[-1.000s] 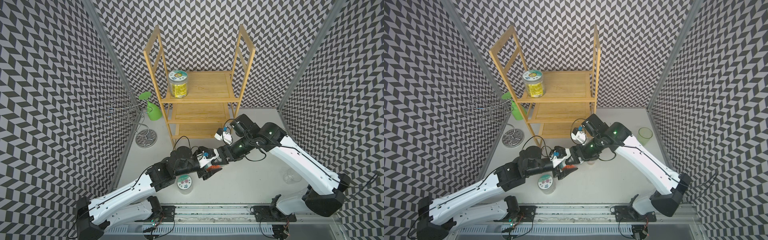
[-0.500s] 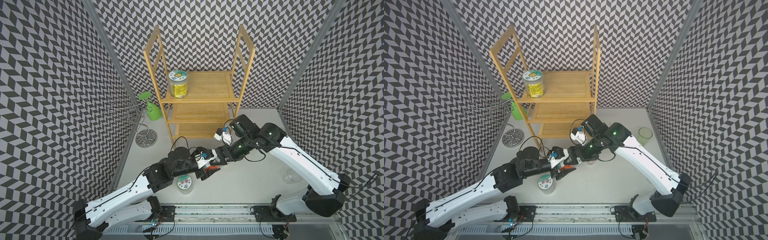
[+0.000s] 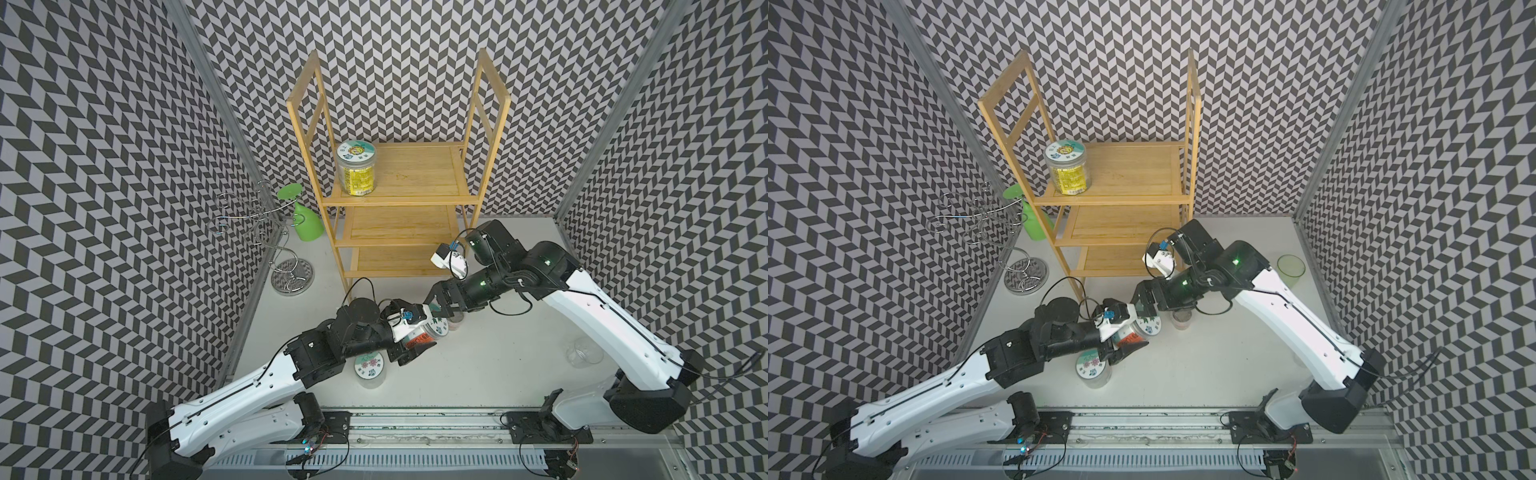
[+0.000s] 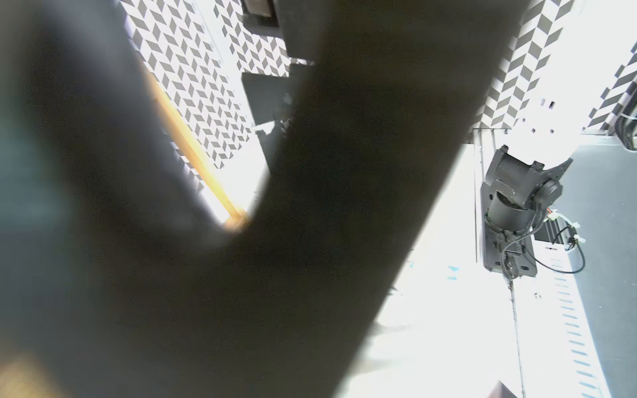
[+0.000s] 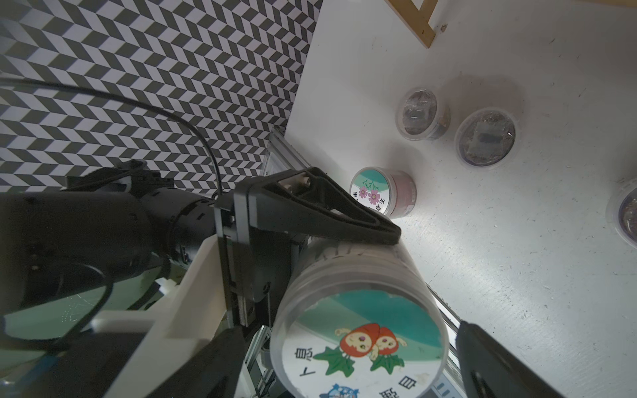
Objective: Place the seed container on the shelf
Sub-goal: Pick up the seed jar at the center of the board, then place the seed jar on the shelf.
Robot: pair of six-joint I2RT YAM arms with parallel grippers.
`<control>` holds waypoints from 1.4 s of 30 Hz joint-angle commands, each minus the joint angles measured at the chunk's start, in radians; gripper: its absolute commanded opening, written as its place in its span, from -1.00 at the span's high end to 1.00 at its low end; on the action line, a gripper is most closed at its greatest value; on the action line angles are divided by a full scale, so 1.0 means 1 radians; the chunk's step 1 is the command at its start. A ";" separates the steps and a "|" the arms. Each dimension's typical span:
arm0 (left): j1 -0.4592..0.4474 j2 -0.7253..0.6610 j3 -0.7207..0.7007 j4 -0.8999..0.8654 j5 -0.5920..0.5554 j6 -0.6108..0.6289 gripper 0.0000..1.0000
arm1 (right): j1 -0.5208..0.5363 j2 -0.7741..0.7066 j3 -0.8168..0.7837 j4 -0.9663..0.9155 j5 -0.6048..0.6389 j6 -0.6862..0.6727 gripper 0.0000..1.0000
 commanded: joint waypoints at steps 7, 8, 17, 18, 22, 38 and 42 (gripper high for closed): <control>0.012 -0.068 0.023 -0.032 -0.038 -0.015 -0.17 | -0.077 -0.052 0.018 0.034 0.016 -0.005 -1.00; 0.014 -0.076 0.023 -0.040 -0.045 -0.017 -0.17 | -0.088 -0.055 0.022 0.034 0.026 -0.006 -1.00; 0.029 -0.104 0.130 -0.092 -0.141 -0.039 -0.18 | -0.154 -0.065 0.032 -0.034 0.221 -0.032 -1.00; 0.029 -0.095 0.149 -0.091 -0.153 -0.042 -0.18 | -0.161 -0.067 0.027 -0.043 0.243 -0.034 -1.00; 0.030 -0.057 0.237 -0.066 -0.201 -0.059 -0.16 | -0.182 -0.077 -0.007 -0.076 0.347 -0.028 -1.00; 0.026 0.153 0.531 0.162 -0.356 -0.012 -0.14 | -0.215 -0.148 -0.223 -0.088 0.420 -0.081 -1.00; 0.022 0.196 0.556 0.250 -0.407 0.029 -0.13 | -0.231 -0.162 -0.263 -0.083 0.414 -0.094 -1.00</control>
